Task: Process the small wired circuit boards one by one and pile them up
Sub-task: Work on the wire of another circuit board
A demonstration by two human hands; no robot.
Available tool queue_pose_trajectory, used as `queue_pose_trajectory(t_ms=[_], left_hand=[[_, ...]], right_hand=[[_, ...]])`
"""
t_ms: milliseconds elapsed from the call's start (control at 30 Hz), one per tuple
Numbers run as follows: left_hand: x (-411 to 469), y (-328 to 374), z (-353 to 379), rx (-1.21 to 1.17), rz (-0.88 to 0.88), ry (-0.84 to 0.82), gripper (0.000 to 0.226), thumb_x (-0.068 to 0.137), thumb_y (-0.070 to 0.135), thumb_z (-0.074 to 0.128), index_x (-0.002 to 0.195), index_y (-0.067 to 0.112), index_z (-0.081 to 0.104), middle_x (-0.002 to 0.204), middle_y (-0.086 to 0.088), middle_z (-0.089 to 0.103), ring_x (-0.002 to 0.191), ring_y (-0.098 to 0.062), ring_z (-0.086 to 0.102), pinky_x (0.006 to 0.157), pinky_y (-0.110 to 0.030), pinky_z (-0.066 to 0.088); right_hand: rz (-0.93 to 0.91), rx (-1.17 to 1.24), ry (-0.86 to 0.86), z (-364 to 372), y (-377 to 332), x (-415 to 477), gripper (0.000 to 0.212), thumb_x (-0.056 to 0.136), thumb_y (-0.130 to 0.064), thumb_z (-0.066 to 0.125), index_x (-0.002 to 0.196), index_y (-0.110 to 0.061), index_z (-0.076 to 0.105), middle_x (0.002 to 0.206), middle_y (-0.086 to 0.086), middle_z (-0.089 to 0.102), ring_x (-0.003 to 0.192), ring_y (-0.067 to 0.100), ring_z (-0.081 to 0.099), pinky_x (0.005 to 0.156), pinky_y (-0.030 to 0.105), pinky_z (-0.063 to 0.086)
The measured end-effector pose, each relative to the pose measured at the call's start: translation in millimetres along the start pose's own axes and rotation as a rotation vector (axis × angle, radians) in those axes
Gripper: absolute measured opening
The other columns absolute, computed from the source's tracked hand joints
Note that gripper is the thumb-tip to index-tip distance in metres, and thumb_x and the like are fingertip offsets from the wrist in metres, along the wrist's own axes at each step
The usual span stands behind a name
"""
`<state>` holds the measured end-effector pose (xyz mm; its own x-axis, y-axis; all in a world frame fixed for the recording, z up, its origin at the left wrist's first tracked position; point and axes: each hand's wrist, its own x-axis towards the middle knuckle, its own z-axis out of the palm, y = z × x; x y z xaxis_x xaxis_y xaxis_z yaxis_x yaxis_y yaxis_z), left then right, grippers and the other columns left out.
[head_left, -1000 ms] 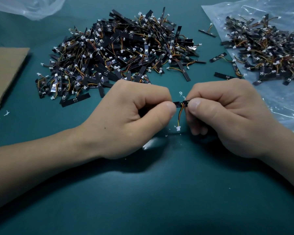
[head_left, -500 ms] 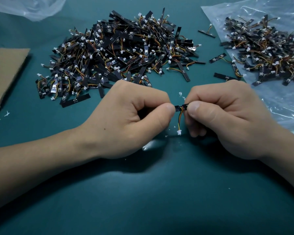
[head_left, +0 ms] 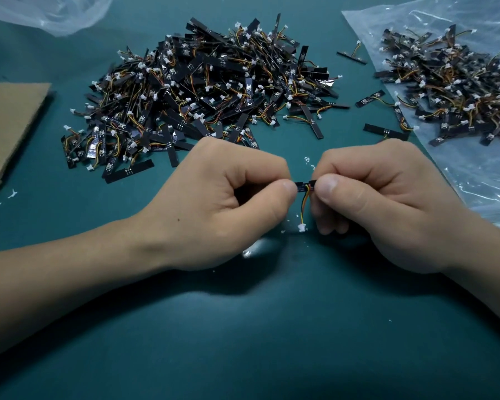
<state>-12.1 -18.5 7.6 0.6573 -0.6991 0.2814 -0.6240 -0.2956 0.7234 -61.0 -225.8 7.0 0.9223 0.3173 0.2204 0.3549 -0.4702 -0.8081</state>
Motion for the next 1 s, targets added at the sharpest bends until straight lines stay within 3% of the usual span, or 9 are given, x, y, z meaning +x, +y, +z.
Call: queue_pose_trajectory(t_ms=[300,533,1000], left_hand=[[-0.1,-1.8,-0.4,0.005,-0.027,0.005,0.034,0.096,0.012,0.054,0.063,0.002,0.059,0.052,-0.002,0.040,0.051,-0.013,0.039,0.051,-0.019,0.031],[0.0,-2.0,0.9,-0.003,-0.011,-0.010,0.034,0.096,0.026,0.049,0.068,0.010,0.056,0.055,0.000,0.045,0.054,-0.010,0.041,0.054,-0.018,0.033],[0.9,-4.0,0.4,-0.067,-0.045,-0.012,0.029,0.095,0.012,0.054,0.067,0.005,0.058,0.055,-0.002,0.045,0.053,-0.008,0.040,0.053,-0.020,0.034]], right_hand=[[-0.018,-0.004,-0.001,-0.6,-2.0,-0.2,0.029,0.095,-0.026,0.047,0.071,-0.022,0.063,0.061,-0.005,0.066,0.050,0.017,0.062,0.049,0.029,0.047],[-0.012,0.000,-0.003,-0.7,-1.2,-1.5,0.027,0.093,-0.025,0.047,0.071,-0.021,0.064,0.060,-0.004,0.065,0.047,0.015,0.062,0.047,0.029,0.047],[-0.012,-0.017,-0.012,0.4,-1.9,-0.6,0.026,0.094,-0.027,0.047,0.073,-0.025,0.063,0.062,-0.005,0.067,0.049,0.014,0.062,0.049,0.025,0.046]])
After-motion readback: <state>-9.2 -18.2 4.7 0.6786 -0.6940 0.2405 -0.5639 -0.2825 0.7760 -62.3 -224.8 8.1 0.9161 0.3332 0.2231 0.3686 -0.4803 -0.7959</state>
